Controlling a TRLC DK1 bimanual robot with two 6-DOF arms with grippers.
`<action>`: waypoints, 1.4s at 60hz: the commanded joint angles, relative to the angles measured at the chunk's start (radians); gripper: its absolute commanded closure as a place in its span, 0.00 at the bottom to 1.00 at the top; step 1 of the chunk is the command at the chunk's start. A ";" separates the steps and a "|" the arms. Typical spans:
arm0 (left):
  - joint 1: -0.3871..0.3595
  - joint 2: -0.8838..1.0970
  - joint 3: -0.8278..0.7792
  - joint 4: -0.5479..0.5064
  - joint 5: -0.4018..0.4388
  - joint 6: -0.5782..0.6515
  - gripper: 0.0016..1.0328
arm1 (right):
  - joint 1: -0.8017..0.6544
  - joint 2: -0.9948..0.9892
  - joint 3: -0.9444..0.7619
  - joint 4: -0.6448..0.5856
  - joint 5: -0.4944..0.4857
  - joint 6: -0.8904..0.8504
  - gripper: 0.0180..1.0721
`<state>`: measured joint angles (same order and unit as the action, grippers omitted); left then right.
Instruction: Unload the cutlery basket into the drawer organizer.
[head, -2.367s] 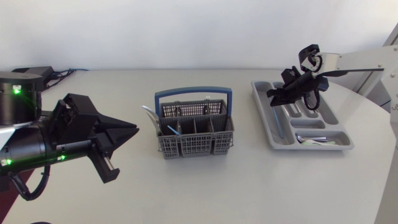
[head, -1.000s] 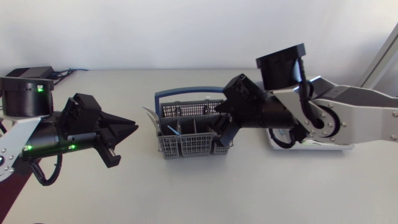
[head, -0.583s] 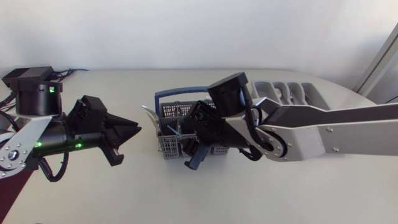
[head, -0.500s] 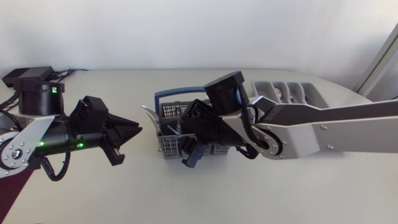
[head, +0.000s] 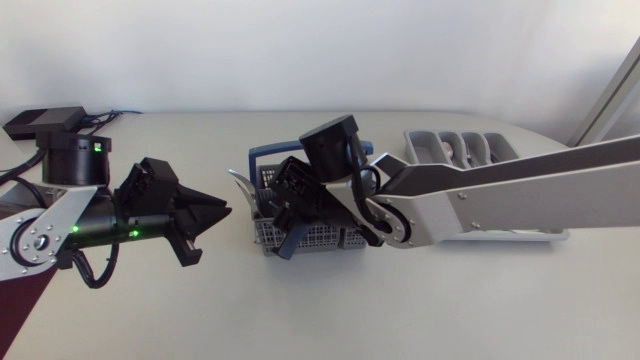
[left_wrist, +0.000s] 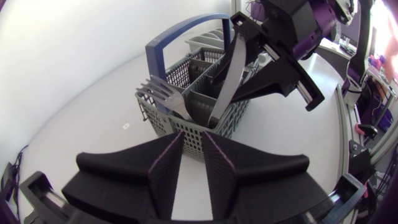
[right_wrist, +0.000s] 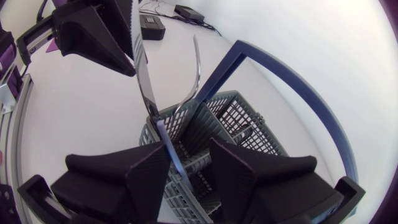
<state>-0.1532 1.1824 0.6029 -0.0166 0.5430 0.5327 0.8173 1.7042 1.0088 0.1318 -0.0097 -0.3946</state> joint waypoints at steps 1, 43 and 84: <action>0.006 0.025 0.020 0.009 0.014 0.024 0.76 | 0.013 0.017 0.020 0.008 0.008 -0.018 0.86; -0.005 0.019 0.028 0.004 0.014 0.016 0.76 | -0.014 -0.247 0.082 -0.172 -0.052 0.057 0.95; -0.011 0.026 0.067 -0.014 0.043 0.023 0.72 | -0.679 -0.390 0.175 -0.629 -0.372 0.163 0.95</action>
<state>-0.1585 1.1923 0.6369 -0.0216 0.5697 0.5327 0.1951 1.2743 1.1938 -0.4664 -0.3706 -0.2111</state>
